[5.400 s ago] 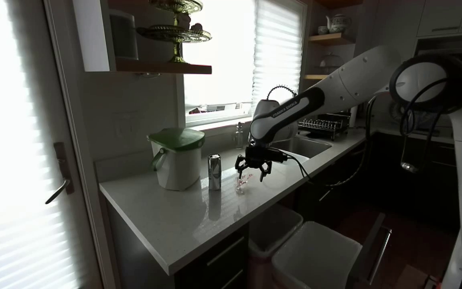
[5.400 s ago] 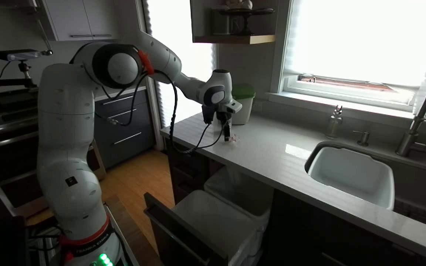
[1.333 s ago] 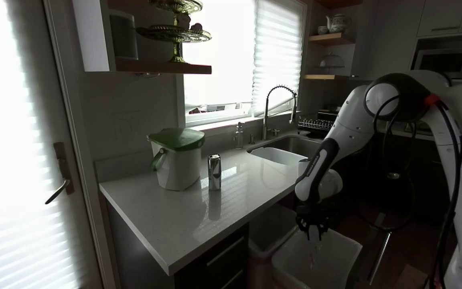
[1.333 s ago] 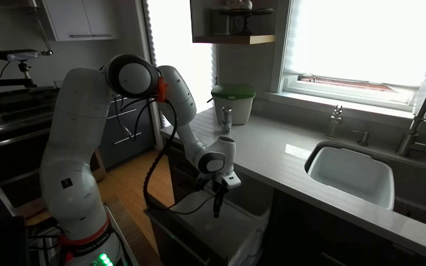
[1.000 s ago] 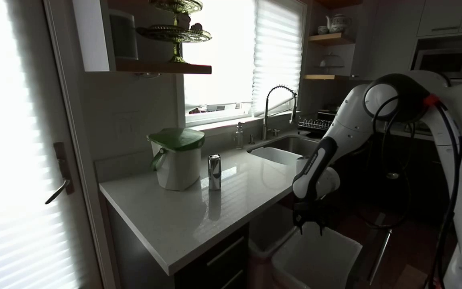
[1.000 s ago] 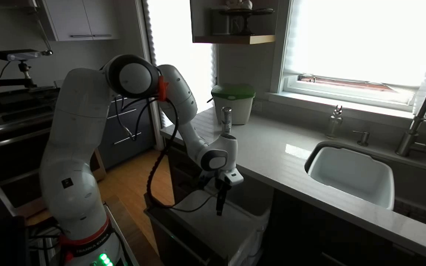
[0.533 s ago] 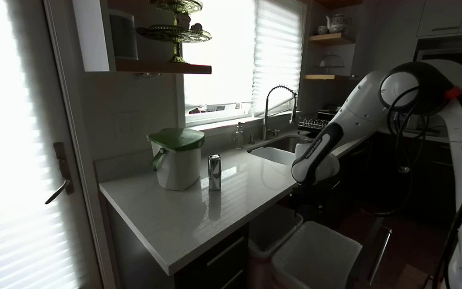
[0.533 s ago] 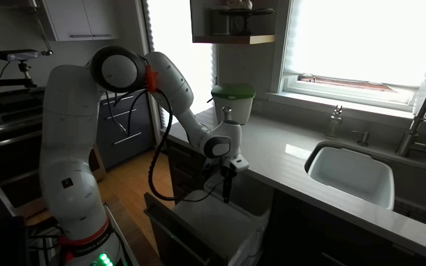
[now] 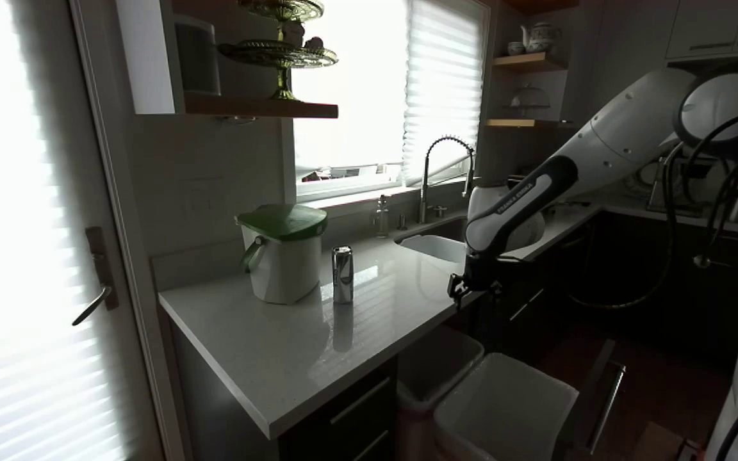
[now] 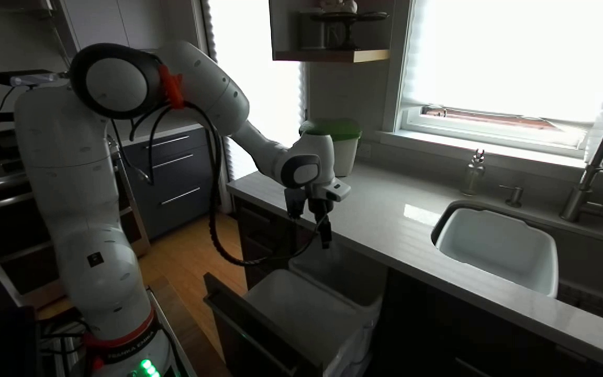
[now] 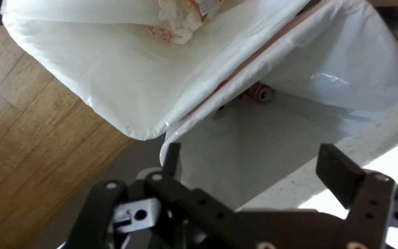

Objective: Put the wrapper from the counter in the bin at the front

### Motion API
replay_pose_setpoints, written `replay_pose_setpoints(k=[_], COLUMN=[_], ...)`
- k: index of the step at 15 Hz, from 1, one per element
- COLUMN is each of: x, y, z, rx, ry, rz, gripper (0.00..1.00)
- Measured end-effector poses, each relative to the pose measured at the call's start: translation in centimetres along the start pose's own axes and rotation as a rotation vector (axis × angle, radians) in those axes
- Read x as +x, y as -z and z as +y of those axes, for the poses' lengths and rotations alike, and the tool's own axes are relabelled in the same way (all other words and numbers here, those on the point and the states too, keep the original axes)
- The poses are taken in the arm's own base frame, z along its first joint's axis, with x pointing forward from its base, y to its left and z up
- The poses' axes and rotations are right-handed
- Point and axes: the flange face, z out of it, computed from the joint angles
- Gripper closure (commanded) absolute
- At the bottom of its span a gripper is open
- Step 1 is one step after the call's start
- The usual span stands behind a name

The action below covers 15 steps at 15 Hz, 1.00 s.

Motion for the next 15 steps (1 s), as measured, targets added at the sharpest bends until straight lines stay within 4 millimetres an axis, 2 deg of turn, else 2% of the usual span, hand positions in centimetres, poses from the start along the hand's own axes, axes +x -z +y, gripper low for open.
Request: replay_pose_setpoints(k=[5,11,13,15], x=[-1.3,-2.4,-2.7,-2.7], y=[6.4,14.5,16.5,17.2], z=[-1.7,-5.3,-6.0,-6.2], rx=[0.010,0.039,0.046,0.048], ry=[0.243,0.490,0.549,0.567], rz=[-0.005,0.090,0.120,0.131], gripper=[0.00,0.00,0.00,0.00])
